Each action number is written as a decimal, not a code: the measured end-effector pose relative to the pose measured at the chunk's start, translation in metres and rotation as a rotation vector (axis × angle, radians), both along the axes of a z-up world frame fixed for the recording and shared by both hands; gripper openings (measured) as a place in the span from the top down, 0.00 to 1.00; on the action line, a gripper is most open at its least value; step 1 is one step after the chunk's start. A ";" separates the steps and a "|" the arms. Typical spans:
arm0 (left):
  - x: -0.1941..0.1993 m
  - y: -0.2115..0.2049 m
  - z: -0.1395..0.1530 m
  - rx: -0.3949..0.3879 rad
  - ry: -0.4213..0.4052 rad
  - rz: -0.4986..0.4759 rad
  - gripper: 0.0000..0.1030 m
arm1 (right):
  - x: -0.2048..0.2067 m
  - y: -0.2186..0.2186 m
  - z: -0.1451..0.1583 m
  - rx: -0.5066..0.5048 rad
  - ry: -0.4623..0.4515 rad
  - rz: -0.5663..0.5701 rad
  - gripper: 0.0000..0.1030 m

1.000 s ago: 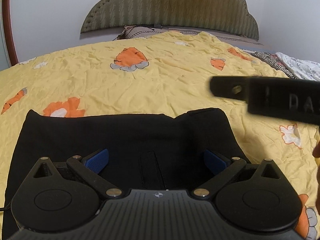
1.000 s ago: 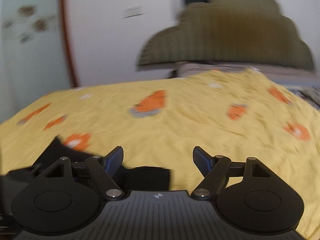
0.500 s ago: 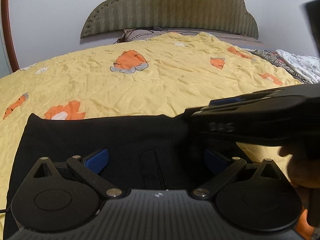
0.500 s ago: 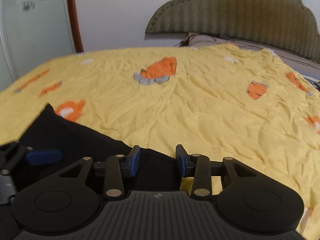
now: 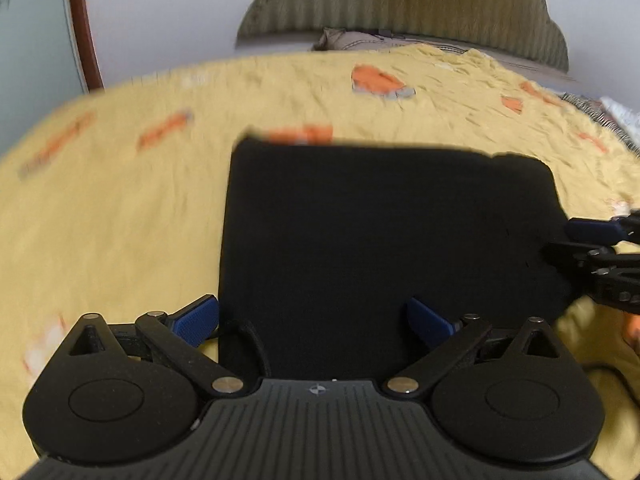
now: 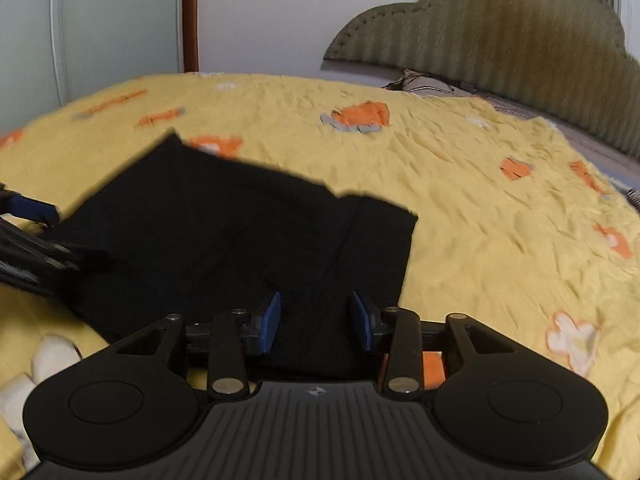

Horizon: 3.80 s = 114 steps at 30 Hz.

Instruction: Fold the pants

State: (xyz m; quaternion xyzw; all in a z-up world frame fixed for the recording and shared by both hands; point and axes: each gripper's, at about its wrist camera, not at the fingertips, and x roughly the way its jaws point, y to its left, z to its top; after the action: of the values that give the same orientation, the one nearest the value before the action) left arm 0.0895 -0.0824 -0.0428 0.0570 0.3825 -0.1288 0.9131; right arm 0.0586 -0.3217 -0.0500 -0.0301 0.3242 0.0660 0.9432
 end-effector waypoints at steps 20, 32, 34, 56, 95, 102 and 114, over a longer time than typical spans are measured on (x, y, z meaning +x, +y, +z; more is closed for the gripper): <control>-0.051 0.005 0.024 0.022 -0.103 -0.021 0.02 | -0.078 0.046 0.041 0.173 -0.147 -0.226 0.00; -0.087 0.014 0.011 0.017 -0.063 0.087 0.02 | -0.111 0.086 0.036 0.110 -0.048 -0.265 0.00; -0.089 0.016 0.009 0.023 -0.061 0.103 0.02 | -0.115 0.090 0.032 0.110 -0.053 -0.244 0.00; -0.091 0.021 -0.002 0.031 -0.053 0.142 0.02 | -0.115 0.090 0.009 0.025 -0.054 -0.138 0.00; -0.089 0.018 -0.005 0.030 -0.041 0.134 0.02 | -0.117 0.095 0.013 0.019 -0.053 -0.113 0.00; -0.090 0.017 -0.006 0.029 -0.040 0.133 0.02 | -0.117 0.096 0.012 0.016 -0.053 -0.110 0.00; -0.090 0.017 -0.006 0.029 -0.039 0.133 0.02 | -0.116 0.097 0.010 0.011 -0.046 -0.105 0.00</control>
State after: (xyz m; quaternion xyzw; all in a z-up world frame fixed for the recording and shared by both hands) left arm -0.0001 -0.0650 -0.0486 0.0473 0.3695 -0.0609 0.9260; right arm -0.0577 -0.2245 -0.0400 -0.0095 0.3030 0.0173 0.9528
